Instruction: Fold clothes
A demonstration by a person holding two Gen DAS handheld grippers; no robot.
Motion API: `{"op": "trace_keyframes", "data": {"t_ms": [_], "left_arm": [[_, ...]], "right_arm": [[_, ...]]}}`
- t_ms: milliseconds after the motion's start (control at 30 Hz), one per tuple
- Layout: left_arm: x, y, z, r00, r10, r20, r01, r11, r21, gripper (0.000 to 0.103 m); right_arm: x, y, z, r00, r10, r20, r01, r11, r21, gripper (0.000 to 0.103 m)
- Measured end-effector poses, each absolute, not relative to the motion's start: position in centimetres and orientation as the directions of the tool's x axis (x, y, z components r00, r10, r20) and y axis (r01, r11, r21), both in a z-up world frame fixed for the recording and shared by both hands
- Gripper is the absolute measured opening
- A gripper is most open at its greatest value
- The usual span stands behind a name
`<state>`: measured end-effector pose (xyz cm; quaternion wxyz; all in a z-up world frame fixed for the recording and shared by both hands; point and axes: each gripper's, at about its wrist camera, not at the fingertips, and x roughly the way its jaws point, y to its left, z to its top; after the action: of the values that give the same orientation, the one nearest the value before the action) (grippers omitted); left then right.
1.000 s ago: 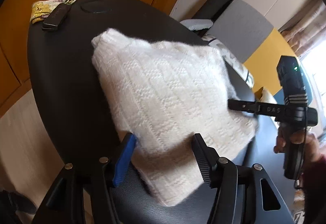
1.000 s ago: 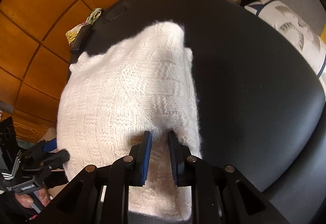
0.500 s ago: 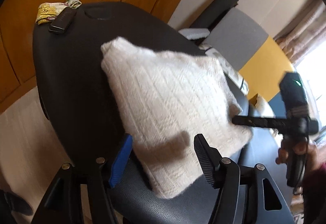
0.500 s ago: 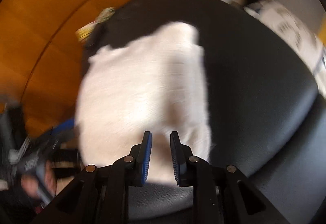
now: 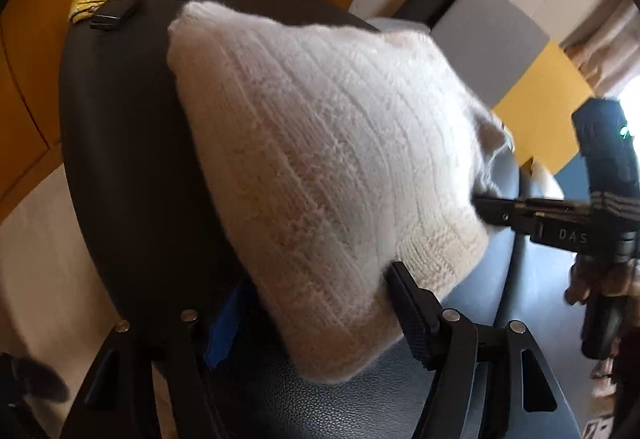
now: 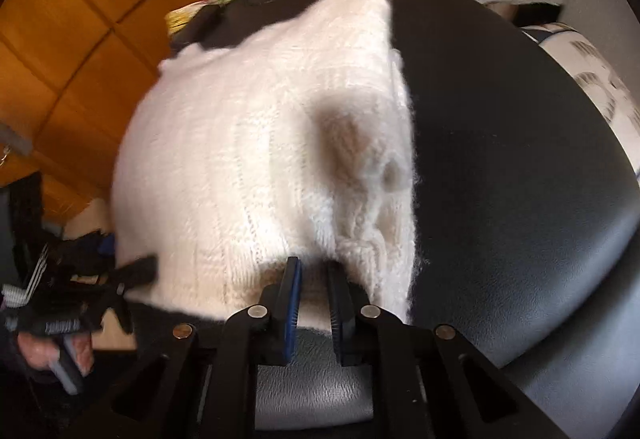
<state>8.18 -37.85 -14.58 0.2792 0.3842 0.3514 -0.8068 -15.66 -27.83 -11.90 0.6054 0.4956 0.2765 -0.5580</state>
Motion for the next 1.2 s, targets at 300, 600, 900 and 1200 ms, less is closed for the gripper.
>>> {"op": "trace_keyframes", "data": {"t_ms": [300,600,900,1200], "left_arm": [[10.2,-39.0,-6.5,-0.607,-0.373,-0.702,0.754,-0.548,-0.362,0.069],[4.7,-42.3,-9.8,-0.504,-0.386,-0.773,0.821,-0.492,-0.29,0.078],[7.0,-40.2,-5.1,-0.4,-0.527,-0.75,0.867,-0.482,-0.124,0.081],[12.9,-33.8,0.9,-0.356,-0.73,-0.583,0.878,-0.475,0.058,0.091]], "right_arm": [[-17.9,-30.5,-4.2,0.373,-0.557,-0.741,0.913,0.077,0.402,0.017],[-16.4,-35.6,-9.5,0.204,-0.436,-0.876,0.951,-0.123,0.283,0.013],[-11.3,-29.8,-2.4,-0.11,-0.675,-0.73,0.886,-0.4,0.236,0.029],[-5.1,-25.8,-0.4,-0.334,-0.663,-0.67,0.857,-0.509,0.076,0.058]]}}
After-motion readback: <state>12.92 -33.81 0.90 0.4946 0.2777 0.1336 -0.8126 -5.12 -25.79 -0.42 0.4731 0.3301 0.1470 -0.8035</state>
